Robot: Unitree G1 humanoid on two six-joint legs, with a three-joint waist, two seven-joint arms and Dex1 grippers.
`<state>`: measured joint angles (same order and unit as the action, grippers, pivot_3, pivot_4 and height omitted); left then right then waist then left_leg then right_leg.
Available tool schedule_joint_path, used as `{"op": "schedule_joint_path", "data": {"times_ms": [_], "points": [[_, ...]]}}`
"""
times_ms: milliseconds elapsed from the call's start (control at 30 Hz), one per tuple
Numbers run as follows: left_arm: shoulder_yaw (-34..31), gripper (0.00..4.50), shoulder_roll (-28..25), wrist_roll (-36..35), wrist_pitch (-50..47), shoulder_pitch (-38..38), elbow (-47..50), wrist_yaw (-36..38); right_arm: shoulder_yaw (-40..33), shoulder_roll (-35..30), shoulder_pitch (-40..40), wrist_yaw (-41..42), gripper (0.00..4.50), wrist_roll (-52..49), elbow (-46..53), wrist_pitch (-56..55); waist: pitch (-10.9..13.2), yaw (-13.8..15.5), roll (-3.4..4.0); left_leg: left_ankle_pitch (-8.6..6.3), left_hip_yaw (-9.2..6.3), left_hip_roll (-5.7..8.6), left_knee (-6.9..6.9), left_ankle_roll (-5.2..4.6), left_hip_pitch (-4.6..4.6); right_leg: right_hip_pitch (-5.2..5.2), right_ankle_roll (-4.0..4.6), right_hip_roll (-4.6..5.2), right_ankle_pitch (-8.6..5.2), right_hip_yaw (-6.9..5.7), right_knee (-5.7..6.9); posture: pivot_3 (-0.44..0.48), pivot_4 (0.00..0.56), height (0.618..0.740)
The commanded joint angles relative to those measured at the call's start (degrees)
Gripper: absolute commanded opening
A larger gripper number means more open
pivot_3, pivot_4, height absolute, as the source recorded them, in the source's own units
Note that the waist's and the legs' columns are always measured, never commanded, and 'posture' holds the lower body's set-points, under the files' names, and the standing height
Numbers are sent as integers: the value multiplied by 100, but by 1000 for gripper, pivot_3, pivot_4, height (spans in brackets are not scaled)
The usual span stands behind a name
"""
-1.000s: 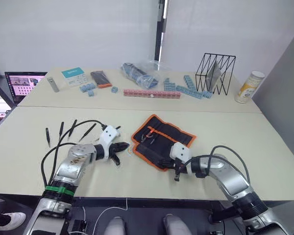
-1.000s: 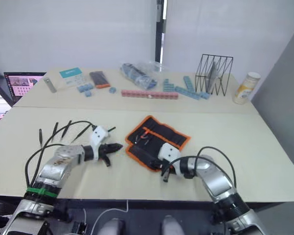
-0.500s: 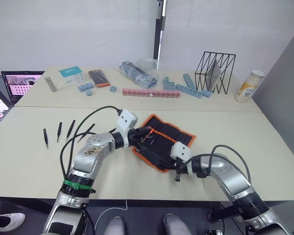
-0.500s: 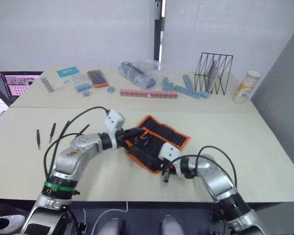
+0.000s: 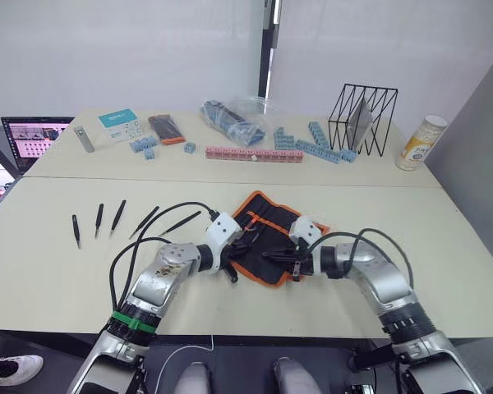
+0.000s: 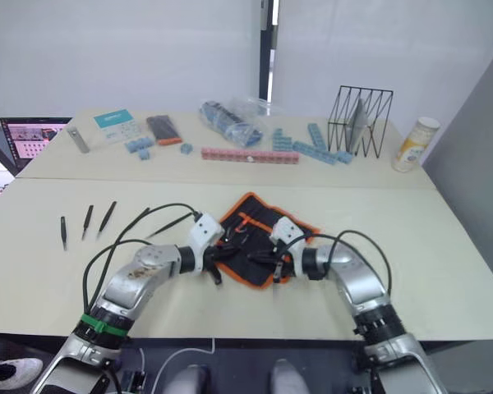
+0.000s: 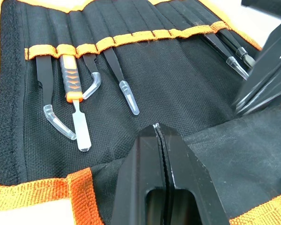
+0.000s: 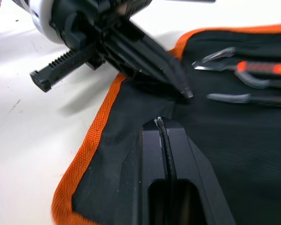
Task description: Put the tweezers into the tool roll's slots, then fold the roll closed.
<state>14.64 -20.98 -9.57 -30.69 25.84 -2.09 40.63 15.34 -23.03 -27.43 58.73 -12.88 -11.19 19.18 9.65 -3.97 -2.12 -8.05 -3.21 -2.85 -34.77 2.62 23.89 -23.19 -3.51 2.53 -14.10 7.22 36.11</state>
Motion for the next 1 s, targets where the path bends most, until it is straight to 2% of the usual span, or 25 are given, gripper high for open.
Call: {"op": "schedule_joint_path", "data": {"times_ms": [33,133,367,533,700,767,833,933,967,1000], "points": [[43,15,-41,132,-15,-135,-251,-29,161,189,-108,-22,0,257,-489,-381,0,-1,4,0,1,0,0,0,0,-1,0,0,0,1,0,0,150,740],[-12,15,-66,190,-56,-124,-396,-94,382,117,176,198,0,477,-754,-746,-3,-3,3,-1,0,0,-1,1,-9,9,0,0,0,-1,0,0,150,740],[-81,15,-43,157,66,-71,-883,-27,365,-402,1227,1023,0,126,-126,-1083,-54,-1,6,-12,0,0,3,18,-29,25,1,0,-2,-1,-4,0,150,740],[-40,15,-157,210,551,-130,-1129,283,280,-640,1372,998,0,118,88,-876,-77,-50,3,-28,-1,-3,2,36,-98,53,19,4,-18,-2,-29,0,150,740],[-228,15,-94,-102,1241,-266,-661,739,-107,-897,1303,1089,0,-465,880,-186,-74,-41,6,-32,3,-1,0,43,-78,43,21,16,-20,-2,-47,0,150,740],[-416,15,-111,-220,1379,-304,-566,780,-247,-1030,1234,1153,0,-764,1229,213,-73,0,8,-32,7,1,1,42,-25,9,20,16,-19,0,-46,0,150,740],[-834,15,-209,-687,937,-332,-340,874,-424,-1425,1143,1346,0,-1221,1774,982,-64,10,16,-28,7,3,-3,36,22,-19,12,14,-13,1,-28,0,150,740],[-1389,15,-507,-1221,778,-546,126,1099,-955,-1705,983,1143,0,-1965,2399,1862,-46,-10,17,-2,6,4,-3,-6,84,-104,-7,8,6,8,18,0,150,740],[-1618,15,-596,-1372,770,-622,263,1087,-1110,-1772,932,1060,0,-2101,2515,2017,-45,-5,17,-3,0,1,5,-7,86,-114,-47,1,46,6,28,0,150,740],[-1890,15,-726,-1571,735,-766,456,1130,-1284,-1816,860,950,0,-2188,2517,2136,-43,-1,16,-10,-2,-1,8,-15,79,-112,-41,-2,40,2,32,0,150,740]]}}
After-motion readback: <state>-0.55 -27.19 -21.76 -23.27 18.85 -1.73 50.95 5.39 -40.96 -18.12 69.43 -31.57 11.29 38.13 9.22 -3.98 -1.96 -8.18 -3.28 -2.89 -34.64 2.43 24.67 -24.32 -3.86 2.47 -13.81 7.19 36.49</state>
